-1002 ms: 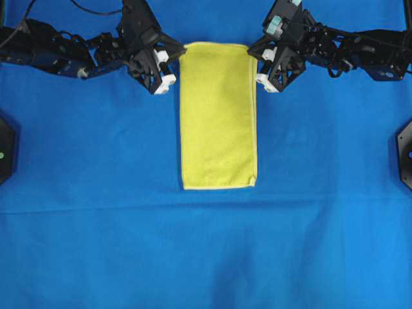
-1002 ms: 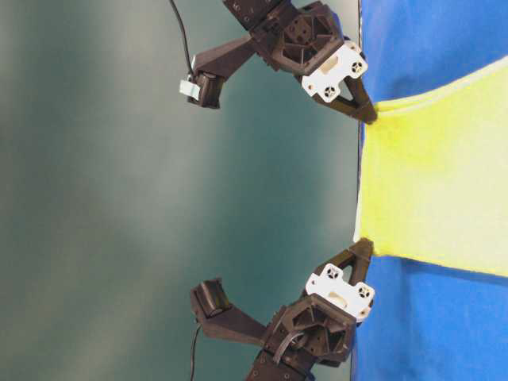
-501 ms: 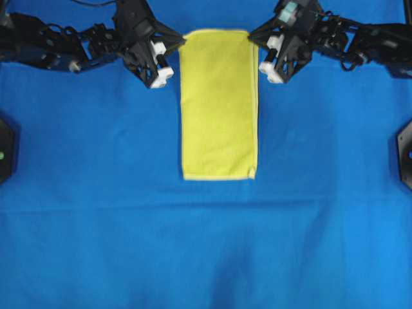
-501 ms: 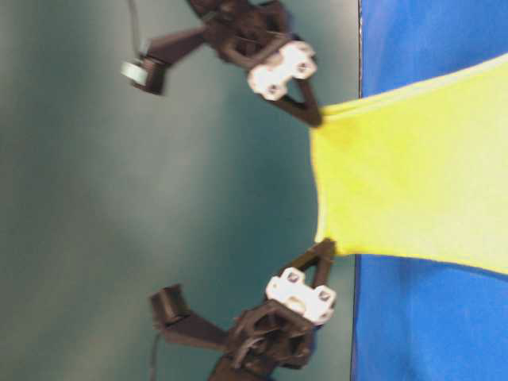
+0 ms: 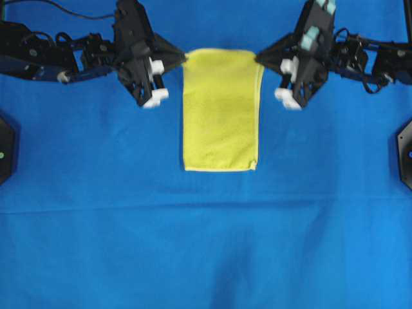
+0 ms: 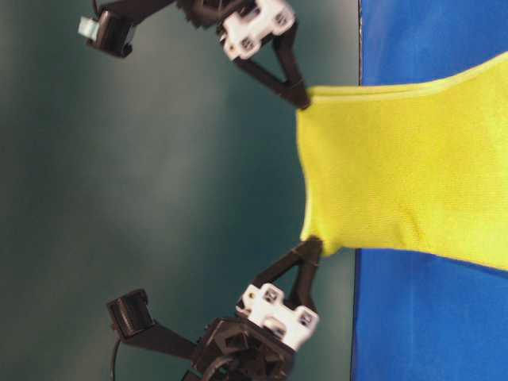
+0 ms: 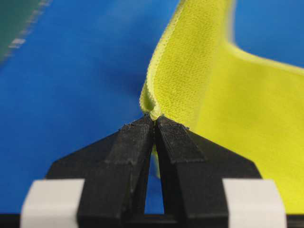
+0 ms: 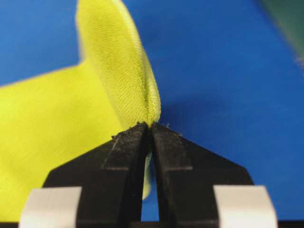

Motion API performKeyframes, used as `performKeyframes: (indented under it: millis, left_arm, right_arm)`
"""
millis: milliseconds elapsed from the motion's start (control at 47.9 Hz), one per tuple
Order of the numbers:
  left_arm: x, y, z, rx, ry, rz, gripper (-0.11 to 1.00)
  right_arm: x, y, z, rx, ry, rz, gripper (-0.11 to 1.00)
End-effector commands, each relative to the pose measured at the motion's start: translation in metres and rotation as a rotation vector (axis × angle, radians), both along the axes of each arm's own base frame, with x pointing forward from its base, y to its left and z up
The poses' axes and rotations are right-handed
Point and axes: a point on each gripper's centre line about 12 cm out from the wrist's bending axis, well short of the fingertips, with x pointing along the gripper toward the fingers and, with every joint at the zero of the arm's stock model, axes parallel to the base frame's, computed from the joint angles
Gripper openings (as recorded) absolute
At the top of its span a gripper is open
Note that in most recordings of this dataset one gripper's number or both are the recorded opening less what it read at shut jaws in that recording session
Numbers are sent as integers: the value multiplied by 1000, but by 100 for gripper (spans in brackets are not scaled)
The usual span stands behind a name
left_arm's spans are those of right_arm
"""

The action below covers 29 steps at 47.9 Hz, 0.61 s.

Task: Fold a vertical towel.
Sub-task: 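Lift the top edge with both grippers and fold it down toward the bottom edge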

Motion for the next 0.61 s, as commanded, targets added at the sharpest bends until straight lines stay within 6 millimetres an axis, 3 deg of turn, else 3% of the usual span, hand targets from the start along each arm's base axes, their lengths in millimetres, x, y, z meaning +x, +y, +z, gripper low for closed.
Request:
performKeyframes:
  millis: [0,251,585]
  left_arm:
    - [6,-21,10,-2,-25,-51,3]
    - [9,-73,0,-62,17,-165,3]
    - [5,-106,-25,-126,94,-219,3]
  right_arm:
    - [1,13,10,0,-28,31,5]
    - [3,56,-3,44,34,146,5]
    - [13,89,-32,93,113,225,5]
